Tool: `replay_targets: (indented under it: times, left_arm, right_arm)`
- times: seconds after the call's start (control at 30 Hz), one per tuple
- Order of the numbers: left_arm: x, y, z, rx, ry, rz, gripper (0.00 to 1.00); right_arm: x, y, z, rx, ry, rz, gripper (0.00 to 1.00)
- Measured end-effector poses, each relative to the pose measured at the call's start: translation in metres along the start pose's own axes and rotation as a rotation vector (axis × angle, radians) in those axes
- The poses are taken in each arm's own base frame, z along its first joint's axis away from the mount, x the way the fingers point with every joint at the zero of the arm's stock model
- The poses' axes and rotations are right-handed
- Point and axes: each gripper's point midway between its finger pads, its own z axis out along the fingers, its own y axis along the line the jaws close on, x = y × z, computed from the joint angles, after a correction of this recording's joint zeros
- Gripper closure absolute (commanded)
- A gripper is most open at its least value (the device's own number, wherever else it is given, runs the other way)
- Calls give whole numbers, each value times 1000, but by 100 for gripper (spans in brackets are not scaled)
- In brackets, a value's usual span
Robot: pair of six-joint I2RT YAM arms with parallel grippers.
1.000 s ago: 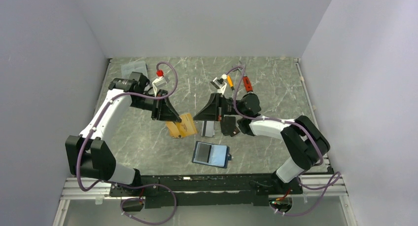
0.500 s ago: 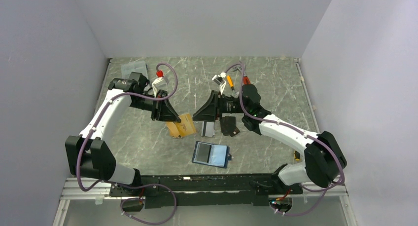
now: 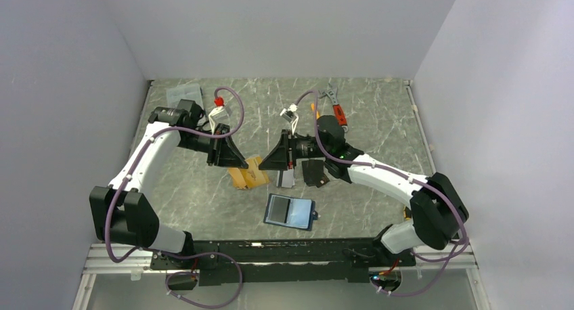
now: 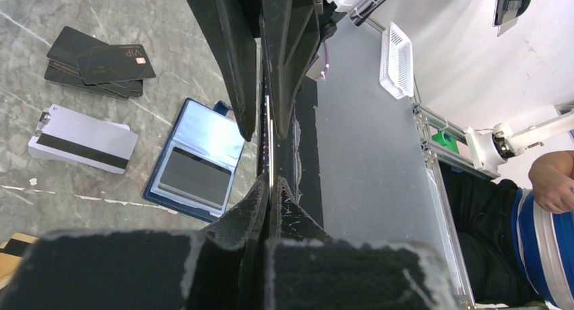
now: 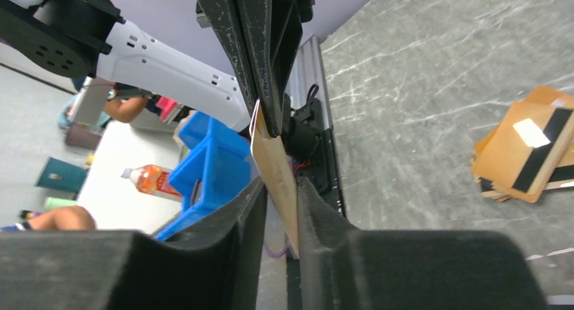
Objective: Put the credit cards into the card holder
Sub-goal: Place the credit card at the center of the board.
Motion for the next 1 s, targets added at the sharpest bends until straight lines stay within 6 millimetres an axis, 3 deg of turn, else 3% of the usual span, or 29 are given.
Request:
replay_targets:
  times: [0.1, 0.23, 0.37, 0.5, 0.67, 1.0]
  left_arm:
    - [0, 1, 0, -4, 3, 1, 100]
    - [-1, 1, -1, -5, -2, 3, 100]
    - [-1, 1, -1, -2, -6, 2, 100]
    - [-1, 0, -1, -1, -6, 0, 100]
    - [-2, -1, -1, 3, -10, -4, 100]
    - [-2, -3, 0, 10, -15, -12, 100]
  right_arm:
    - [3, 0, 3, -12, 10, 15, 92]
    - [1, 6, 3, -37, 6, 13, 93]
    - [1, 9, 3, -53, 7, 19, 82]
    - [-1, 12, 0, -75, -1, 25, 79]
    - [-3, 18, -1, -101, -7, 21, 100]
    - [-3, 14, -2, -96, -14, 26, 100]
